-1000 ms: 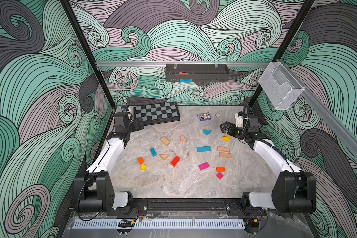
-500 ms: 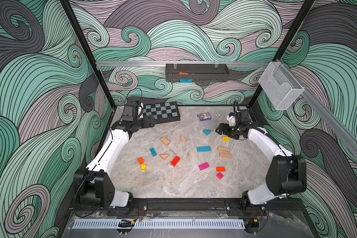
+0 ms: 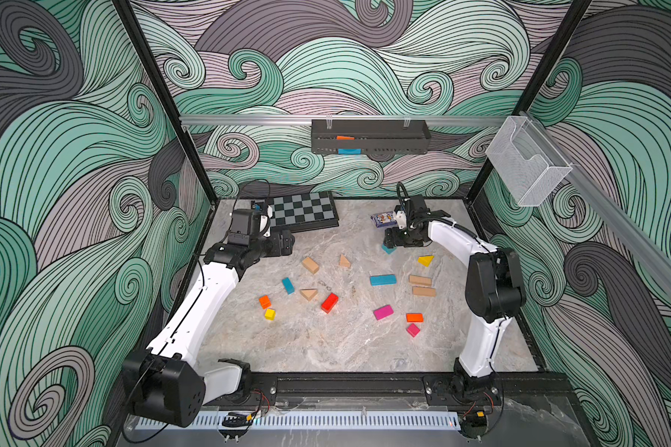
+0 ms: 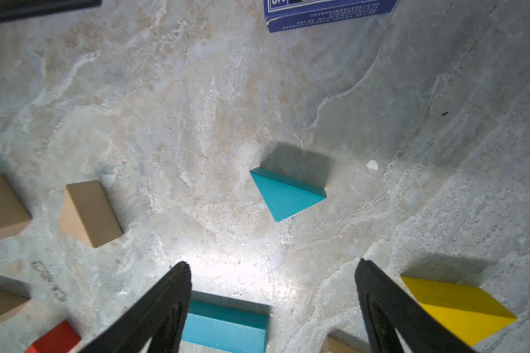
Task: Assemble a carrot with building blocks
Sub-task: Adjust the building block at the center of the board.
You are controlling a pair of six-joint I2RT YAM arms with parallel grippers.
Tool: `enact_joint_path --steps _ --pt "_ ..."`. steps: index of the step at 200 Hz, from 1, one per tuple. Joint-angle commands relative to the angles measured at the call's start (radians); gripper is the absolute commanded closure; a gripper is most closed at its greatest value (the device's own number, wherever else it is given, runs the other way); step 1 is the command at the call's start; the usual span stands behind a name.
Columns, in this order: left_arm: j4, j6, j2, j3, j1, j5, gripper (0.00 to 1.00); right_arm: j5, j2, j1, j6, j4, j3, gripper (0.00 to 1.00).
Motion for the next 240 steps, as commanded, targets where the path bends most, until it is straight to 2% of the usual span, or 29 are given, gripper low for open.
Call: enact_joint_path --steps 1,28,100,110,145,167,185,196,215,228,240 --pt "0.003 -0.023 -0.018 -0.030 -0.005 0.016 0.07 0.041 0.054 0.007 -0.134 -0.023 0.064 0.20" --pt "0.013 -0.044 -0.009 -0.038 -0.005 0.034 0.07 0.004 0.102 0.000 -0.176 -0.028 0.114 0.24" --pt "0.011 -0.034 0.041 -0.010 -0.005 0.049 0.08 -0.076 0.204 0.010 -0.223 -0.057 0.205 0.25" --pt "0.007 -0.034 0.045 -0.007 -0.005 0.048 0.08 -0.073 0.214 0.015 -0.227 -0.064 0.209 0.30" --pt "0.007 -0.028 0.057 -0.008 -0.005 0.049 0.09 -0.037 0.236 0.020 -0.219 -0.064 0.193 0.35" --pt "0.007 -0.025 0.063 -0.008 -0.005 0.048 0.09 -0.028 0.241 0.023 -0.210 -0.066 0.181 0.43" --pt "0.007 -0.025 0.069 -0.009 -0.005 0.044 0.09 -0.011 0.237 0.023 -0.200 -0.067 0.167 0.45" --pt "0.008 -0.025 0.072 -0.010 -0.005 0.044 0.09 0.001 0.232 0.025 -0.195 -0.070 0.158 0.51" --pt "0.013 -0.026 0.078 -0.008 -0.005 0.045 0.09 0.007 0.215 0.025 -0.180 -0.072 0.143 0.52" --pt "0.015 -0.028 0.081 -0.010 -0.005 0.045 0.09 0.006 0.207 0.024 -0.172 -0.073 0.139 0.59" --pt "0.016 -0.027 0.083 -0.008 -0.005 0.047 0.09 -0.003 0.198 0.027 -0.166 -0.080 0.131 0.59"
